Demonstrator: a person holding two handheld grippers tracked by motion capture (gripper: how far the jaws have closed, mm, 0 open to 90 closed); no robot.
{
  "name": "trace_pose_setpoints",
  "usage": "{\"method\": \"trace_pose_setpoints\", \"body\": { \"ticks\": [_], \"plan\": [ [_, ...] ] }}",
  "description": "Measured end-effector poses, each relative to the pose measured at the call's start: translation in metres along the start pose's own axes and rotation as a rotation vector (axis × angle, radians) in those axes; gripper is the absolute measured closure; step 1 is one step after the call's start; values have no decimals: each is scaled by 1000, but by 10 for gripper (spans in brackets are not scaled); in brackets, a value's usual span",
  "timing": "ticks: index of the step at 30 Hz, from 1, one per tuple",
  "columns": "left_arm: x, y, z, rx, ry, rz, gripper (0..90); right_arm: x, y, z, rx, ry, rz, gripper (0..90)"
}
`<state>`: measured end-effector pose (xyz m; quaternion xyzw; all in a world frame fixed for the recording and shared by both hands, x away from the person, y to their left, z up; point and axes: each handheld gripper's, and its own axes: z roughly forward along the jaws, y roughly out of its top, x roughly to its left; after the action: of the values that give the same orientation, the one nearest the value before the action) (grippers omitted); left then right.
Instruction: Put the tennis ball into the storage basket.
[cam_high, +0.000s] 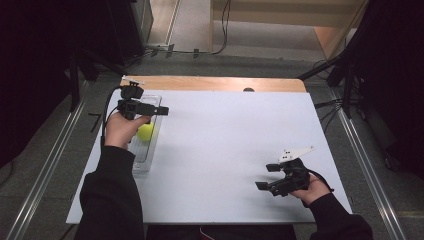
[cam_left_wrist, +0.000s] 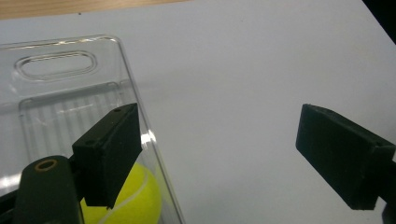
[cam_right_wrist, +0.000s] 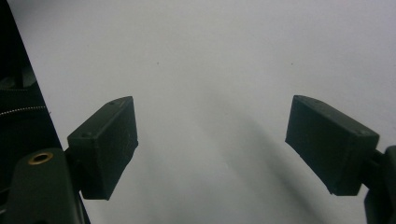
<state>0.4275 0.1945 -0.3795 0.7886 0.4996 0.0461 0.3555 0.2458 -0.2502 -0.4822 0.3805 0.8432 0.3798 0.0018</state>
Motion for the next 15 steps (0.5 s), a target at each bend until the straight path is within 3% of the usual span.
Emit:
{"method": "trace_pose_setpoints", "body": {
  "ticks": [8,15],
  "plan": [
    [-12,1,10,19,-41,26,147,0,0,0,1,0,-1,148],
    [-23,2,20,49,-53,57,147,0,1,0,0,2,-3,148]
  ]
}}
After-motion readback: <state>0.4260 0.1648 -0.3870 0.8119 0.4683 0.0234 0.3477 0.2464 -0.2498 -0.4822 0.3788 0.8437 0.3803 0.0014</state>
